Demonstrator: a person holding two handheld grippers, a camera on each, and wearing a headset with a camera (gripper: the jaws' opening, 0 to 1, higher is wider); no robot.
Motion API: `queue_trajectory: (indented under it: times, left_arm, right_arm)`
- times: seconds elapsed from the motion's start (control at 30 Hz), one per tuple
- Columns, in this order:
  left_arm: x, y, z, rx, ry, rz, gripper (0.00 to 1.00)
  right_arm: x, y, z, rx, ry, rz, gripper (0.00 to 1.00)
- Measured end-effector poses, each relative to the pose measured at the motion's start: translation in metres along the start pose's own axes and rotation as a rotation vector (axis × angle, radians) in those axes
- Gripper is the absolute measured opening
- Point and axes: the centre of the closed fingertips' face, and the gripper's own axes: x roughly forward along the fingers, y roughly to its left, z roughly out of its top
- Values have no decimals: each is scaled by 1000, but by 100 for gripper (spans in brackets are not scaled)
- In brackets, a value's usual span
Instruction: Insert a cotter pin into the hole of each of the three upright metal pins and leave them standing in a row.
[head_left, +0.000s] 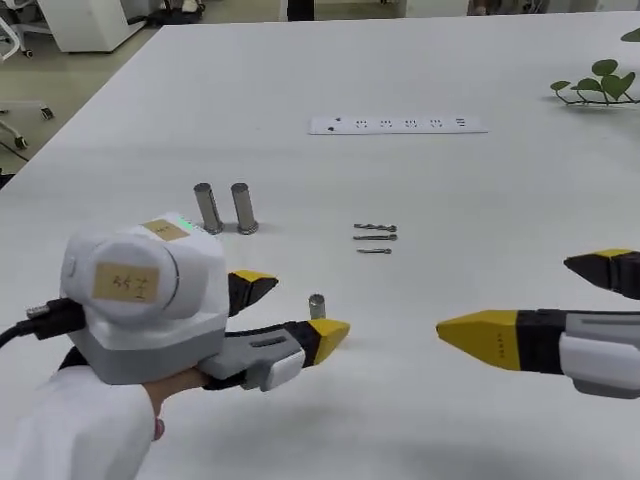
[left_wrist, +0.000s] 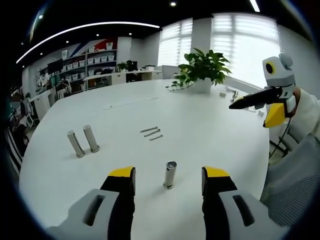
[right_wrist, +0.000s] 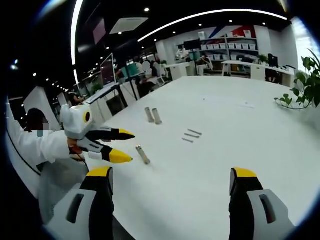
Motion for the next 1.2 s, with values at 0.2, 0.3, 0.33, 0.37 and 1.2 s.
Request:
queue_trajectory:
  times: [0.2, 0.3, 0.33, 0.37, 1.2]
  left_arm:
    - [-15, -5, -5, -47, 26, -55, 54]
    - [-20, -5, -15, -80, 86, -55, 59]
    - [-21, -5, -15, -67, 86, -62, 64]
    - [-22, -6, -15, -32, 88, -68, 67]
    - [-38, -33, -12, 93, 54, -214, 99]
  right_arm:
    - [-2, -2, 0, 0, 1, -7, 95]
    - [-3, -2, -1, -2, 3, -10, 94]
    - [-3, -2, -1, -2, 4, -10, 94]
    - [-3, -2, -1, -2, 4, -10, 94]
    - [-2, 1, -2, -34, 22, -2, 93]
